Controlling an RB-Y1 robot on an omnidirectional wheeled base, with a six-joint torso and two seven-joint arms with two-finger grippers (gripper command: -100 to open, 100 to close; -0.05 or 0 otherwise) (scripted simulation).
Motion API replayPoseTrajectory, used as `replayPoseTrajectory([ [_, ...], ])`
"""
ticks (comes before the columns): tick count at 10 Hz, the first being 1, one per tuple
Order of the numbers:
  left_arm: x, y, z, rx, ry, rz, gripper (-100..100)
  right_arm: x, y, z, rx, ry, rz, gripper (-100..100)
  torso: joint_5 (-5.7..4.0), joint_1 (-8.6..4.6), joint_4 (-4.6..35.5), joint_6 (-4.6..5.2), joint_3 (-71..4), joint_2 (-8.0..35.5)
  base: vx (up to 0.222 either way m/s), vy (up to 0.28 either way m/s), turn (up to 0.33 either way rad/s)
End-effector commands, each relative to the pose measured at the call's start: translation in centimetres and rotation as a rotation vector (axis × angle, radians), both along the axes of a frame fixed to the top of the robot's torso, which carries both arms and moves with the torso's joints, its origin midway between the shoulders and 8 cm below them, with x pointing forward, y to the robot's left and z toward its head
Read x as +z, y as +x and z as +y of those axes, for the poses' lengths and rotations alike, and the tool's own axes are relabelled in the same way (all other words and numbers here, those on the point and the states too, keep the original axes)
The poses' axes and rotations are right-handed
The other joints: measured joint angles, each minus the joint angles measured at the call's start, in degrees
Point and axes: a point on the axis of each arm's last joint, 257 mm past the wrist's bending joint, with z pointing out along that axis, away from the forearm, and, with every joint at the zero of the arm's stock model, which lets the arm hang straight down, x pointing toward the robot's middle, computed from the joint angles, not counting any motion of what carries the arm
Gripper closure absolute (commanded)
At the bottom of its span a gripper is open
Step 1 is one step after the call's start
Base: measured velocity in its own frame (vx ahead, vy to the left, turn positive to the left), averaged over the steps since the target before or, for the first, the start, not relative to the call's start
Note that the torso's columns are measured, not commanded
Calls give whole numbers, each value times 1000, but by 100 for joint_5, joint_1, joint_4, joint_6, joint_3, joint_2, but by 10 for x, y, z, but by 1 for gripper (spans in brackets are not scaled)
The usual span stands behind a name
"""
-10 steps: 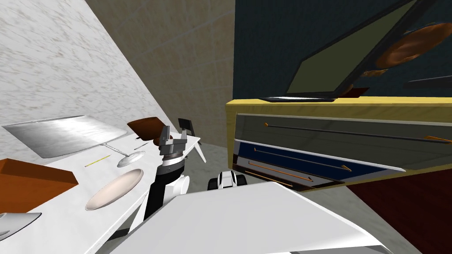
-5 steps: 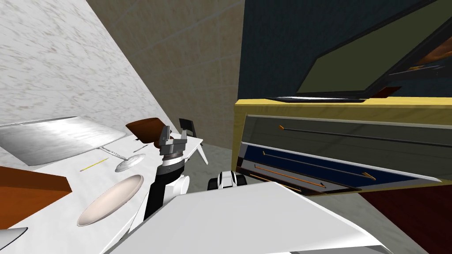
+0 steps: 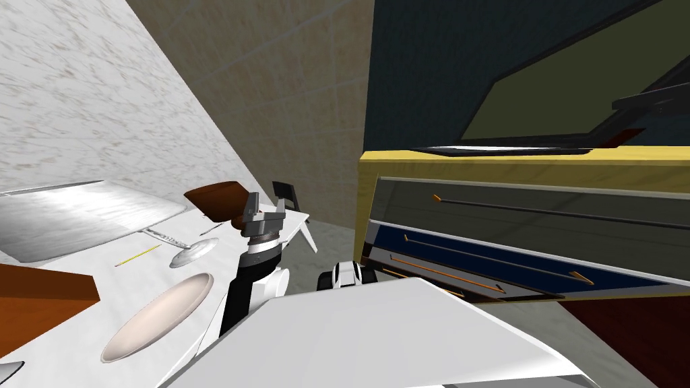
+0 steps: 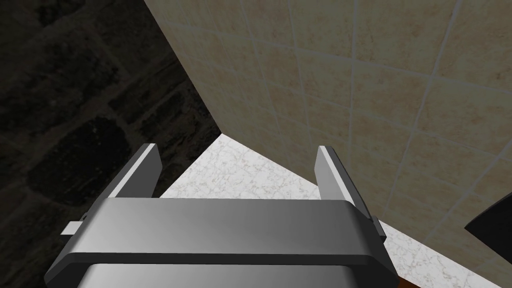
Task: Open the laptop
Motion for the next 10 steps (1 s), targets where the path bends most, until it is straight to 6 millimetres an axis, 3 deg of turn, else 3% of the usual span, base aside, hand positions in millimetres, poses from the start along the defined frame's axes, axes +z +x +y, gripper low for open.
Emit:
replayPoseTrajectory([
  [1, 0, 0, 0, 0, 0, 0, 0, 1, 11, 8, 1, -127, 49, 100, -19, -4, -6, 11, 5, -6, -31, 20, -30],
  [7, 0, 0, 0, 0, 0, 0, 0, 5, 35, 29, 16, -353, 121, 100, -18, -27, 9, 1, -8, -12, -21, 24, -25],
  [8, 0, 0, 0, 0, 0, 0, 0, 2, 33, 27, 19, -324, 117, 100, -16, -25, 10, 0, -8, -11, -6, 9, 3],
  [10, 0, 0, 0, 0, 0, 0, 0, -4, 47, 36, 25, -447, 163, 100, -19, -21, 8, 0, -6, -11, -1, 18, -54],
])
